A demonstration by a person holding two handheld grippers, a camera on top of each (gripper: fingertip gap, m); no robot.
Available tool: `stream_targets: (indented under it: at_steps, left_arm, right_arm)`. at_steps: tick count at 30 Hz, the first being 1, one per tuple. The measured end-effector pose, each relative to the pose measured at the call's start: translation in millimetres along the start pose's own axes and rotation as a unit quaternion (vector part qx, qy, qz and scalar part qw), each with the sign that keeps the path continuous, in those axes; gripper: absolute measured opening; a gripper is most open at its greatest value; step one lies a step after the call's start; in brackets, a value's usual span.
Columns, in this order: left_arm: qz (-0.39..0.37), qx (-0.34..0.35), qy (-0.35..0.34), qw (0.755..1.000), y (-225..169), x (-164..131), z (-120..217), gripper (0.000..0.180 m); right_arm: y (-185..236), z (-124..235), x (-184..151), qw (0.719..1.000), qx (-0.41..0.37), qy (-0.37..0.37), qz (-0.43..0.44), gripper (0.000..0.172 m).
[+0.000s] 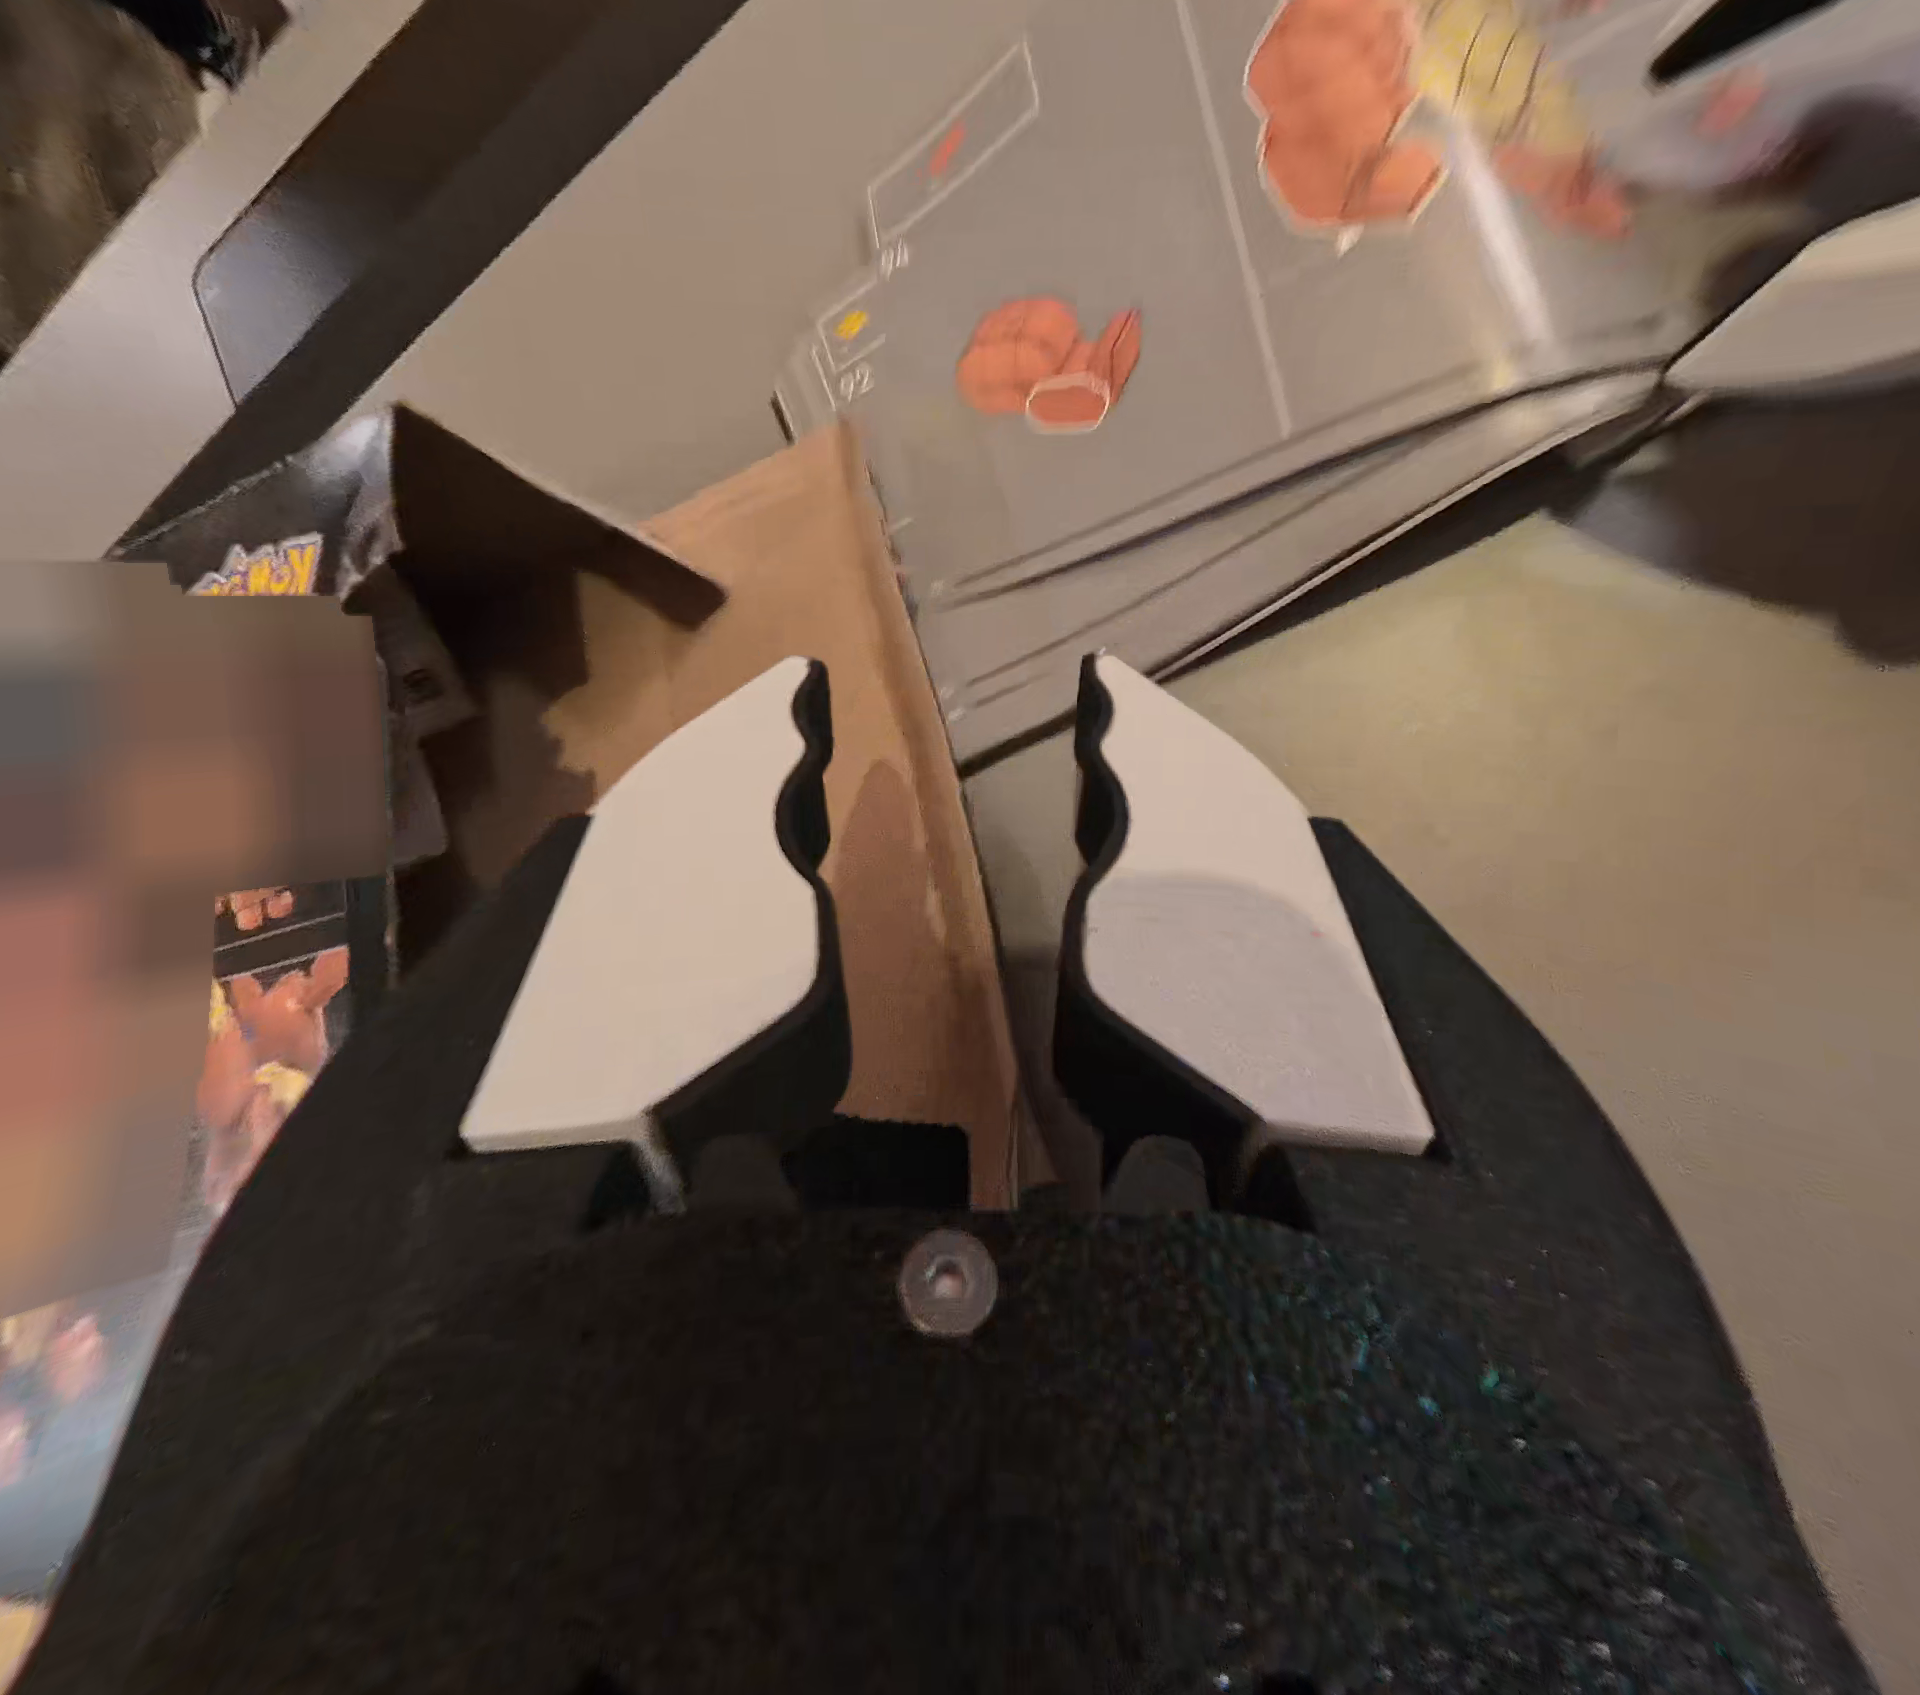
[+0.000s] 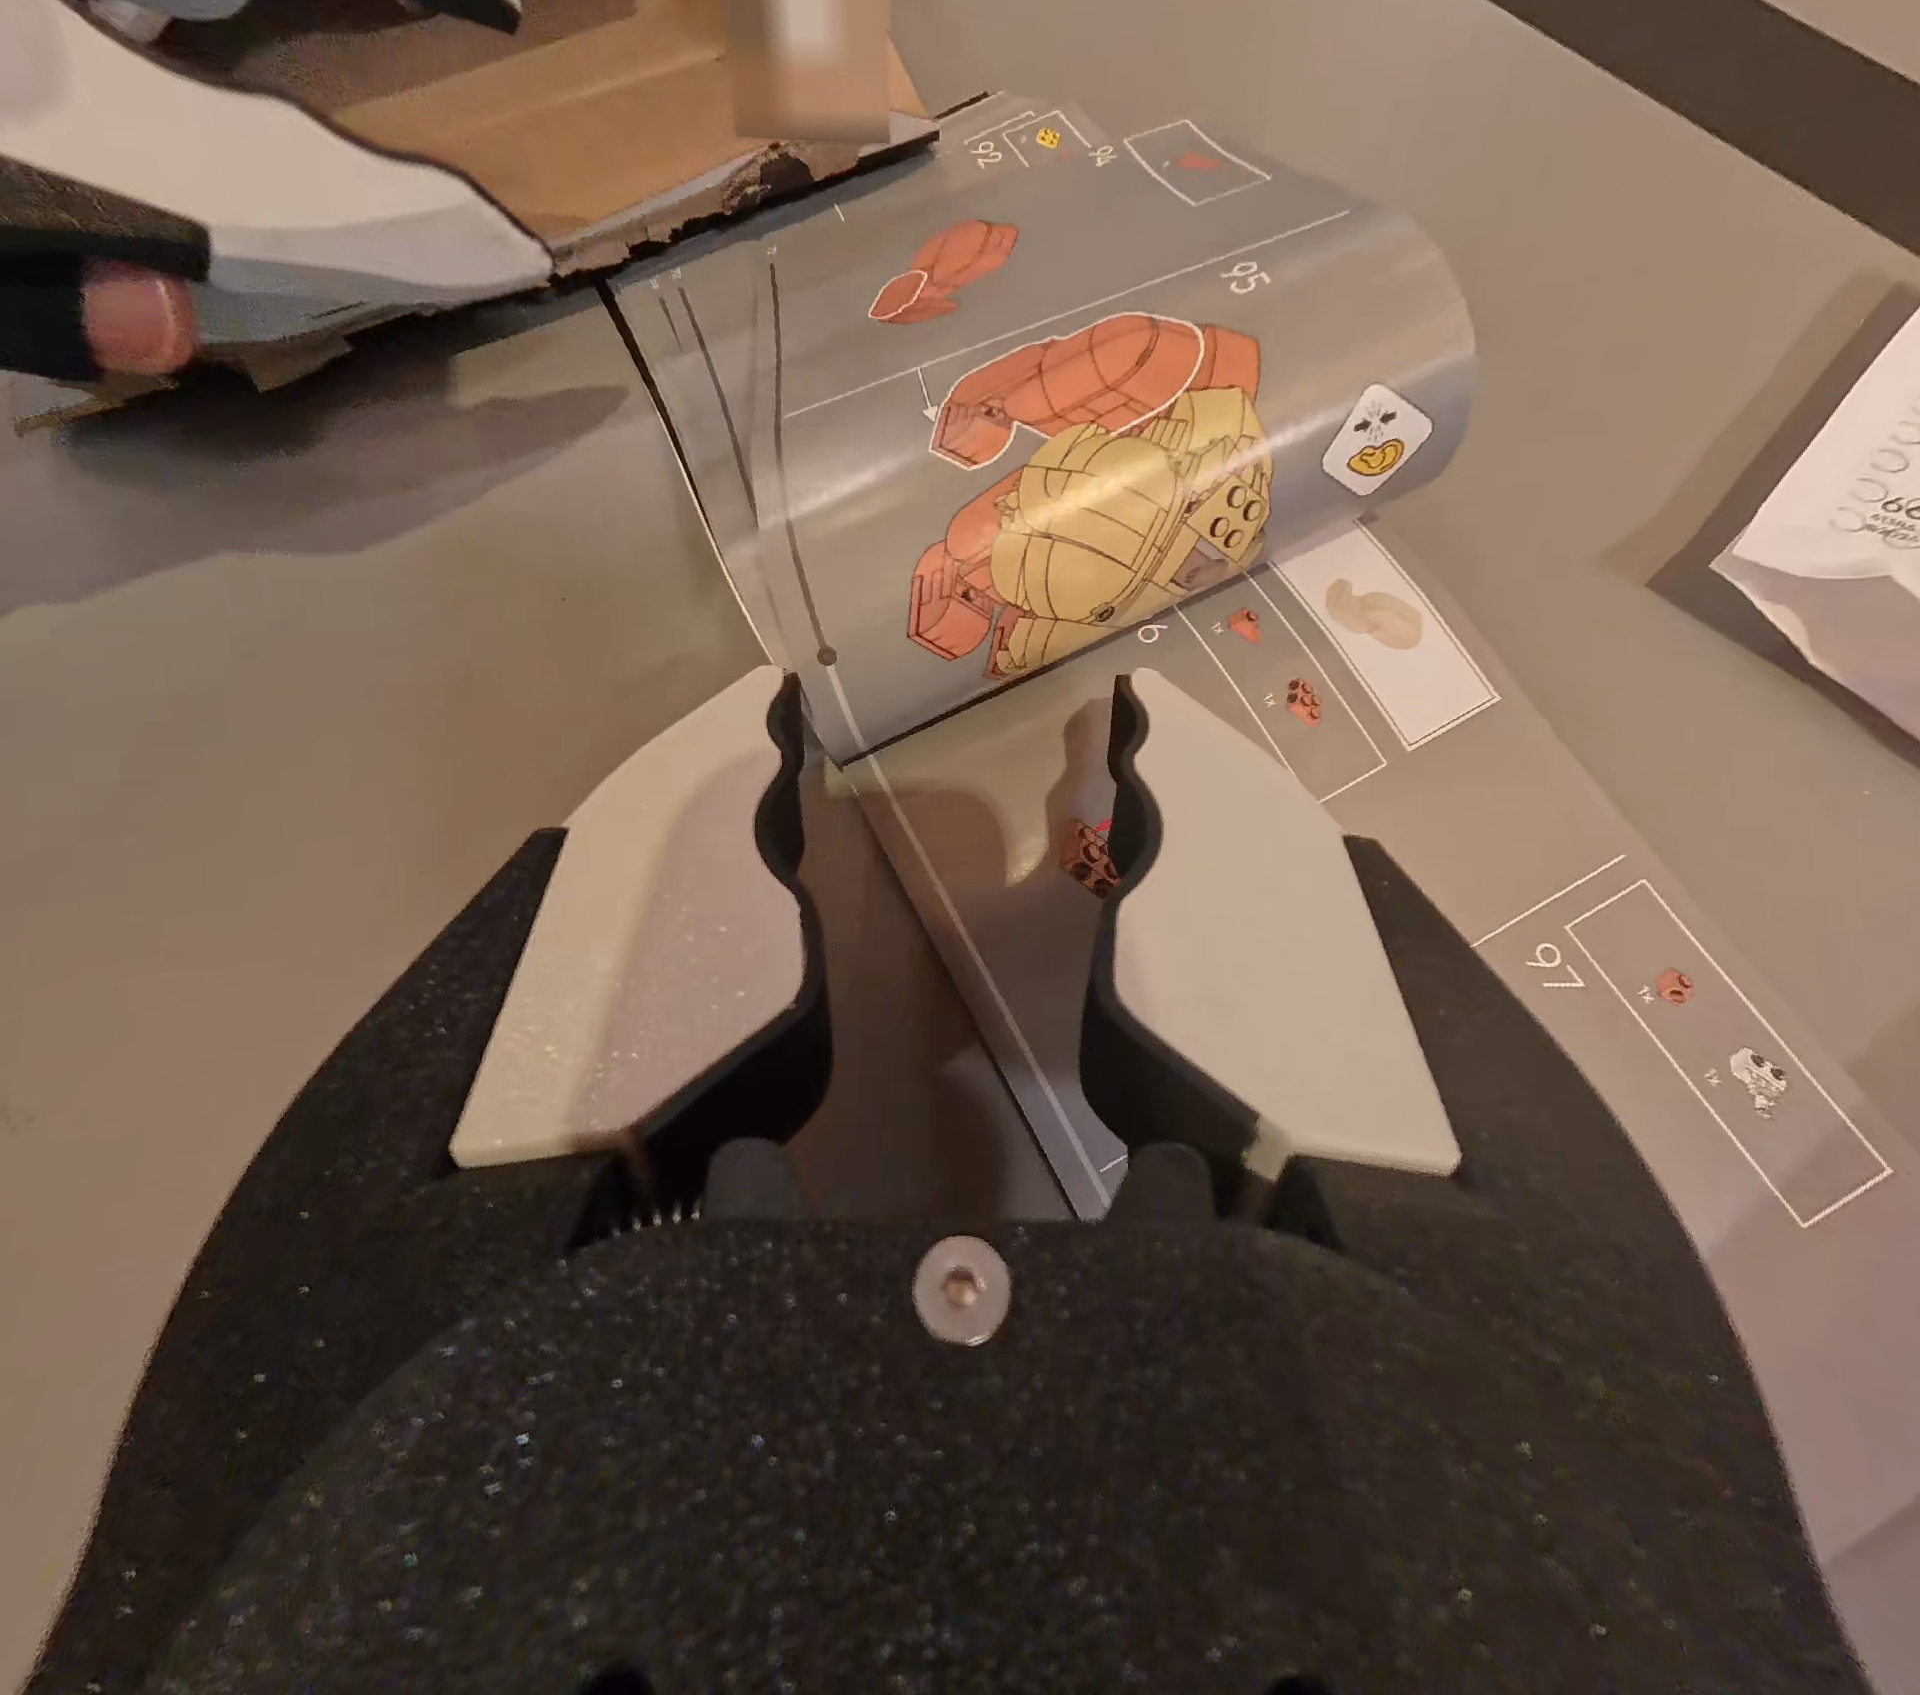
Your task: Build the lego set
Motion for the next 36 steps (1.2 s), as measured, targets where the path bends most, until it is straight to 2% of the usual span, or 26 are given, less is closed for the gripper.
stream_targets:
  at_steps: [4, 10, 16, 17, 19, 20, 36]
  left_arm:
    - [-0.026, 0.012, 0.06, 0.998, -0.2, -11.2, -9.9, 0.046]
    - [-0.021, 0.017, 0.096, 0.995, 3.8, -19.9, -19.6, 0.045]
    - [-0.017, 0.02, 0.104, 0.994, 4.9, -22.3, -24.6, 0.037]
    - [-0.017, 0.019, 0.106, 0.994, 5.4, -23.2, -25.7, 0.032]
    - [-0.02, 0.006, 0.105, 0.994, 5.2, -24.5, -26.7, 0.012]
    - [-0.019, 0.001, 0.104, 0.994, 4.9, -24.7, -27.4, 0.01]
    - [0.009, 0.0, 0.076, 0.997, 15.6, -22.7, -21.9, 0.003]
  right_arm:
    - [-0.9, -1.3, 0.5, 1.0, 0.004, -0.001, -0.001, 0.057]
    - [-0.6, -2.7, 1.1, 1.0, 0.009, -0.003, -0.004, 0.057]
    - [0.0, -2.1, 0.7, 1.0, 0.011, -0.005, -0.004, 0.056]
    - [0.3, -1.9, 0.7, 1.0, 0.012, -0.006, -0.003, 0.056]
    - [1.0, -1.9, 0.5, 1.0, 0.013, -0.006, -0.001, 0.056]
    - [1.2, -2.3, 0.1, 1.0, 0.014, -0.006, 0.0, 0.056]
    - [5.5, -5.3, 2.4, 1.0, 0.023, 0.001, 0.019, 0.055]
Point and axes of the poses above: each gripper's, where its closed fingertips meet, z back along the fingers, x out of its top, y = z × x across the jaws, the point moved 9 cm from there along z, back along the fingers, and after that the axes turned 3 degrees about z, right-handed, at the moved point
